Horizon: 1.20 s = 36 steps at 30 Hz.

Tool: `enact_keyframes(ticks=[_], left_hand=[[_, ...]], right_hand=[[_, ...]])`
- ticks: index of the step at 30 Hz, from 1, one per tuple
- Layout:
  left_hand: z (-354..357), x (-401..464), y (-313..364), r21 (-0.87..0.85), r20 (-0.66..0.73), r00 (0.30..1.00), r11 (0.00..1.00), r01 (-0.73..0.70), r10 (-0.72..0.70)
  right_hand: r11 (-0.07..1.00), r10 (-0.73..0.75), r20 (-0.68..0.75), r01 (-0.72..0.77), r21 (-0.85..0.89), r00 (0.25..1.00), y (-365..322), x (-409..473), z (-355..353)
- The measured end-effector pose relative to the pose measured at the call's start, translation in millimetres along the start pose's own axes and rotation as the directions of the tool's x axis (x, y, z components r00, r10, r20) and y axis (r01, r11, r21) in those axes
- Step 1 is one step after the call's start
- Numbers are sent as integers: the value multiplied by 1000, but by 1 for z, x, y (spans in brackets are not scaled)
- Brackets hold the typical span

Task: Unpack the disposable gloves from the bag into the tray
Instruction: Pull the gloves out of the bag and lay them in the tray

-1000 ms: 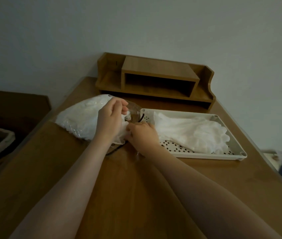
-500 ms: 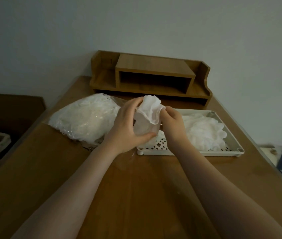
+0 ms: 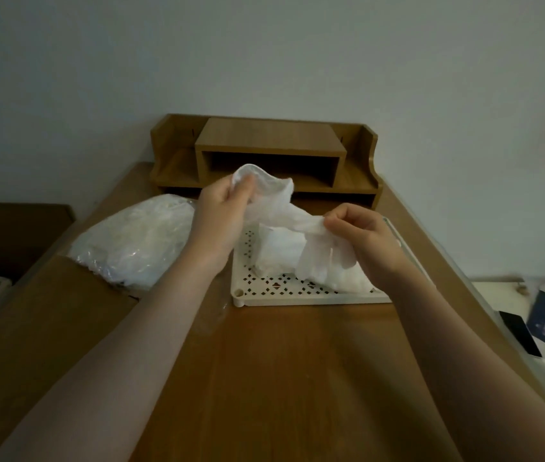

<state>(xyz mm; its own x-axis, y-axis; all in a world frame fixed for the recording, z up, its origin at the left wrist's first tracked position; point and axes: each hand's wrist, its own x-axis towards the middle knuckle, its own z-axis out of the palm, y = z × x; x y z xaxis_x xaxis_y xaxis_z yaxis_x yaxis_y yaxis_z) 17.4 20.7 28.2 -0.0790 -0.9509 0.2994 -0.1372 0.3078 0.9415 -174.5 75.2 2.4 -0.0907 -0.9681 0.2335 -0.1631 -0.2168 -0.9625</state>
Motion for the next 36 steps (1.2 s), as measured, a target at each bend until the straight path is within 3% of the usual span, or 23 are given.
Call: enact_keyframes(ticks=[3,6,8,11,14,16,18,20,22,24,26,28,33,36], left_hand=[[3,6,11,-204,42,978,956,210,-206],[9,9,19,-379,115,935,855,354,-335],[15,9,22,-384,142,928,844,373,-345],[19,9,25,-388,134,934,849,358,-332],[17,8,25,-257,239,912,884,391,-334],[18,5,24,-7,353,858,916,400,-372],[23,3,21,263,405,815,907,330,-414],[32,0,19,327,428,824,914,241,-371],[42,-2,18,253,486,837,957,140,-251],[50,0,15,206,602,780,977,56,-171],[55,3,13,226,704,688,974,18,-176],[58,8,7,281,723,654,960,16,-223],[51,24,-23,283,661,665,936,209,-348],[49,33,-35,143,581,708,906,397,-402]], right_hand=[[999,-37,114,34,30,993,2,-3,-18],[998,-33,201,43,-47,979,4,-5,-32],[998,-28,180,38,-49,983,4,-5,-37],[991,48,32,-51,123,998,-1,-5,-40],[928,163,-25,-145,343,986,-6,-4,-43],[883,239,-16,-211,420,971,-8,-2,-48],[859,258,36,-246,449,965,-9,-1,-51],[857,243,109,-266,442,964,-10,0,-52],[872,243,154,-286,398,958,-11,0,-49],[887,233,204,-294,356,951,-12,0,-48],[908,228,234,-293,298,945,-15,2,-48],[936,271,193,-305,176,943,-16,3,-54],[898,347,13,-328,-295,938,-6,6,-76],[856,295,-131,-322,-404,947,7,19,-80]])
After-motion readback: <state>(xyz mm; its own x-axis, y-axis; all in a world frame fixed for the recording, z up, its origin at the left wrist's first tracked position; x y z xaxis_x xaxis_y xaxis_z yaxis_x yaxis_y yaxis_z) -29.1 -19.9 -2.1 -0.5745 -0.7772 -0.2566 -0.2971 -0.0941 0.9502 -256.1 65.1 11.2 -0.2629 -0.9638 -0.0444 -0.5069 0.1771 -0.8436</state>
